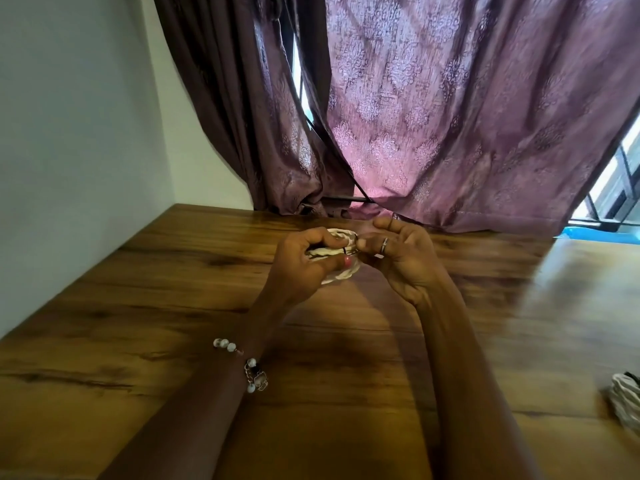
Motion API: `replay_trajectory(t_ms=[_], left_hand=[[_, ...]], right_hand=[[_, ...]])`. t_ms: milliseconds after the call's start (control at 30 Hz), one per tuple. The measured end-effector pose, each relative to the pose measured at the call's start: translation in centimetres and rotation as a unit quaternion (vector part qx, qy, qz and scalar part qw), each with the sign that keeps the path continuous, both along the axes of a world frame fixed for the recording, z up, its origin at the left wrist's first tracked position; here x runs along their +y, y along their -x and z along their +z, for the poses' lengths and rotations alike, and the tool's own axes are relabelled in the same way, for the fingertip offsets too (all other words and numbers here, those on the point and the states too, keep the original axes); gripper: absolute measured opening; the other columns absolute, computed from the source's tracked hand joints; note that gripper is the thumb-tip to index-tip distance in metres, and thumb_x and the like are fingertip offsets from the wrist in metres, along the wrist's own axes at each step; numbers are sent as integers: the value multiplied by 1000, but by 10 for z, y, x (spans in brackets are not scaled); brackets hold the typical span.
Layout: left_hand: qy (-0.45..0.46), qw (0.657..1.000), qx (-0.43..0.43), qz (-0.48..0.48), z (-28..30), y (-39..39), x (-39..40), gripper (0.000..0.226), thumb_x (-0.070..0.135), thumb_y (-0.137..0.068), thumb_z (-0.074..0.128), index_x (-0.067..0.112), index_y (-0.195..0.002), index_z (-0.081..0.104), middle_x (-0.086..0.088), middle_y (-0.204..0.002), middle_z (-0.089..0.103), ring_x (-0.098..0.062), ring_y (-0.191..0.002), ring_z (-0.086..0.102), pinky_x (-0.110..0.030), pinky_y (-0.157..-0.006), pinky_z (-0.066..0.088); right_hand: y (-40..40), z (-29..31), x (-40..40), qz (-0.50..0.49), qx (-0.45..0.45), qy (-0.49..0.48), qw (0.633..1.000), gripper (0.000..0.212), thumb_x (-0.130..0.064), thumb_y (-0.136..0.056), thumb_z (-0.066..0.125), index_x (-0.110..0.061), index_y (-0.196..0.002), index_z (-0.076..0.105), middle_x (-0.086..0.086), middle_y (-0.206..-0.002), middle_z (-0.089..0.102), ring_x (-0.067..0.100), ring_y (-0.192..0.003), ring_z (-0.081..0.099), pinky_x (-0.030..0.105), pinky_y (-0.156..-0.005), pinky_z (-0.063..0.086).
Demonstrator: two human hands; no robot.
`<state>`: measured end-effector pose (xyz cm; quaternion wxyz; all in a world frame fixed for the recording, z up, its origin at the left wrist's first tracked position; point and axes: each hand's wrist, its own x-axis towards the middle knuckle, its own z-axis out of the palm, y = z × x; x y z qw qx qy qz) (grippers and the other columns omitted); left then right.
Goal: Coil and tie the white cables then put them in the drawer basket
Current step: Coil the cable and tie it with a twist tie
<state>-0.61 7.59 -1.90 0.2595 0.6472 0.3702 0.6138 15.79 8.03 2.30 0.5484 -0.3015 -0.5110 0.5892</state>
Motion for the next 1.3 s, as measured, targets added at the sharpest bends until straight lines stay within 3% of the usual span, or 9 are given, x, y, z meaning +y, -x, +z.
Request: replay_trajectory(t_ms=[167,300,467,633,700,800,967,1133,1300], left_hand=[[-42,998,36,18,-2,-2,1,30,6,-61,84,24,-80,68,5,-88,71,-7,-86,68,-26,-82,54],[-63,994,76,42,-2,-1,0,30,14,-63,80,7,-90,68,0,-92,71,-10,-89,67,-28,-82,54],[-85,990,104,28,5,-2,-7,50,5,-64,81,9,-99,47,10,-86,65,6,-82,62,-10,-71,47],[-108,982,156,24,8,0,-8,51,2,-65,81,3,-102,46,10,-84,60,10,-83,59,-5,-71,43],[-119,976,181,21,9,0,-7,49,7,-66,79,2,-102,47,2,-84,65,2,-84,61,-7,-72,43],[-130,970,206,24,8,2,-5,49,17,-66,74,2,-104,48,-4,-85,68,-7,-82,62,-23,-74,48],[-133,965,224,23,8,6,-1,49,14,-66,72,0,-106,48,-9,-88,67,-13,-81,63,-33,-68,51],[-134,960,245,23,6,9,2,49,13,-67,73,-2,-106,48,-10,-87,68,-10,-79,61,-27,-70,48],[-142,956,252,43,6,13,4,50,13,-65,73,0,-107,49,-8,-90,69,-20,-86,64,-36,-76,46]], right_hand=[[-2,1,0,-10,-64,-32,997,43,31,-73,53,-7,-93,48,12,-58,62,20,-52,60,38,-60,57],[-4,1,-1,-8,-120,-58,991,46,32,-72,52,-9,-92,45,7,-54,60,18,-51,58,43,-62,57],[-3,2,-3,-17,-165,-64,984,47,33,-73,49,-9,-93,42,8,-55,58,17,-50,56,45,-62,58],[-1,1,-4,-31,-217,-67,973,48,31,-73,49,-12,-92,42,13,-61,56,20,-53,56,54,-69,54],[-1,0,-2,-34,-242,-71,967,49,31,-72,50,-12,-93,41,14,-62,55,20,-53,56,53,-67,55],[-1,-2,-1,-35,-273,-85,958,50,30,-71,54,-12,-95,40,18,-67,55,25,-58,56,56,-67,55],[1,-1,-2,-46,-328,-127,935,51,26,-72,58,-17,-91,41,23,-74,58,31,-65,59,54,-68,58],[5,-1,-4,-58,-339,-160,925,50,26,-72,59,-18,-91,41,35,-80,61,31,-62,61,52,-67,56],[5,-2,-2,-79,-347,-177,917,49,24,-70,63,-13,-94,41,20,-73,66,10,-53,61,32,-57,54]])
